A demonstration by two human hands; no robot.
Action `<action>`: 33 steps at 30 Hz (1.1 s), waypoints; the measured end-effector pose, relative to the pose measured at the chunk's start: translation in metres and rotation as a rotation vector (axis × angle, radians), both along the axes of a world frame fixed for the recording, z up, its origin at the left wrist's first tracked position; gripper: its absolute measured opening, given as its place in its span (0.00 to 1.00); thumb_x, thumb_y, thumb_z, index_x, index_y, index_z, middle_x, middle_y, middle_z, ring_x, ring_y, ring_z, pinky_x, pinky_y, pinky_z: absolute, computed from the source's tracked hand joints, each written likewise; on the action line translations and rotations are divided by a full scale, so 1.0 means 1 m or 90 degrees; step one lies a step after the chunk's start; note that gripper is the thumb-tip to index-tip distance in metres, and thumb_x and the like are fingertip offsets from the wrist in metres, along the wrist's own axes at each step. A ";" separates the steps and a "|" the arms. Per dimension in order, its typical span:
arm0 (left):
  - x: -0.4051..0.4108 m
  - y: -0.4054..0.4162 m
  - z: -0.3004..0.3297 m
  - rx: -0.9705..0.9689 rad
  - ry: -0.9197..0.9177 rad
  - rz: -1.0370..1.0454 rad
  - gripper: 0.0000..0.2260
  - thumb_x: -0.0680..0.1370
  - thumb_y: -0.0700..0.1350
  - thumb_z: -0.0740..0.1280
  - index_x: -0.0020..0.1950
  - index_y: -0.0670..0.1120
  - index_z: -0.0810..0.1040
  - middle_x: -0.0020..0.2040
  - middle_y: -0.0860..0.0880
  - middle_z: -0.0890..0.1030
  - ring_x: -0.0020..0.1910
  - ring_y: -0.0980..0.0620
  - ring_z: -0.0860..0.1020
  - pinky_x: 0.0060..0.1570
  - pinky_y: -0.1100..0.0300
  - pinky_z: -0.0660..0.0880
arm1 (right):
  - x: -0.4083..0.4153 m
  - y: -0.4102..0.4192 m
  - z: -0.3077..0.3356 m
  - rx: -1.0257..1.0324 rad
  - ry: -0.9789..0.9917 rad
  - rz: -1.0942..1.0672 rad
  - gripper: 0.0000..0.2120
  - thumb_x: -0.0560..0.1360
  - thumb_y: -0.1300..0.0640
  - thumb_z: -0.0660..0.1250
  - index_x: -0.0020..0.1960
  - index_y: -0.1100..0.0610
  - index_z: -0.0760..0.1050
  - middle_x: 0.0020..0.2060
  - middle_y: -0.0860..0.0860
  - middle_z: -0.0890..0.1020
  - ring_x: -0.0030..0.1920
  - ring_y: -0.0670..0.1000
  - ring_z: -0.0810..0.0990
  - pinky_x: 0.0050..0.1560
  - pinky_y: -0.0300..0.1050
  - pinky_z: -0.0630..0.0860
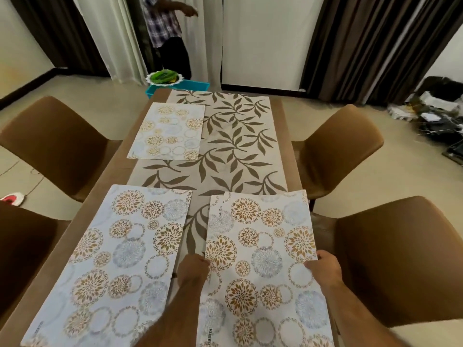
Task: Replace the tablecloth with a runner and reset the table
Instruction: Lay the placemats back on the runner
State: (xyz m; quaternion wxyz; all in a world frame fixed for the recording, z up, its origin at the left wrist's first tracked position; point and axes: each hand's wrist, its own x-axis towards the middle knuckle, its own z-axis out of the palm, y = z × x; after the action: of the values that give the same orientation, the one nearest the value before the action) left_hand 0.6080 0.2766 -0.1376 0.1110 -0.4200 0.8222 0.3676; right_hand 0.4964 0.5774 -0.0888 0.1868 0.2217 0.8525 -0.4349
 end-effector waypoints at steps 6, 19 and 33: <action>-0.005 0.015 0.002 -0.079 0.005 0.065 0.11 0.77 0.51 0.69 0.54 0.47 0.85 0.48 0.47 0.85 0.46 0.48 0.82 0.40 0.61 0.74 | -0.017 0.010 -0.007 -0.032 -0.005 0.045 0.07 0.73 0.69 0.68 0.48 0.59 0.76 0.42 0.54 0.81 0.41 0.54 0.81 0.37 0.48 0.80; -0.014 0.024 -0.006 -0.134 0.036 0.085 0.09 0.77 0.48 0.70 0.54 0.46 0.84 0.48 0.45 0.85 0.46 0.46 0.82 0.41 0.59 0.74 | -0.030 0.018 -0.020 -0.015 -0.020 0.073 0.06 0.72 0.67 0.68 0.45 0.58 0.76 0.45 0.56 0.83 0.44 0.57 0.82 0.44 0.52 0.82; 0.003 0.000 0.017 -0.169 0.045 -0.019 0.13 0.78 0.45 0.68 0.61 0.45 0.80 0.61 0.42 0.80 0.59 0.41 0.78 0.58 0.49 0.75 | -0.068 0.001 0.062 0.076 0.178 0.086 0.15 0.77 0.63 0.59 0.63 0.56 0.72 0.51 0.52 0.78 0.50 0.54 0.77 0.48 0.44 0.71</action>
State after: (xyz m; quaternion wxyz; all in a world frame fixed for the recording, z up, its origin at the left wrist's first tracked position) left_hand 0.6107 0.2764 -0.1205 0.0306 -0.4055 0.8733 0.2683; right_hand 0.4280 0.5787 -0.0264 0.0815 0.1123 0.9075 -0.3964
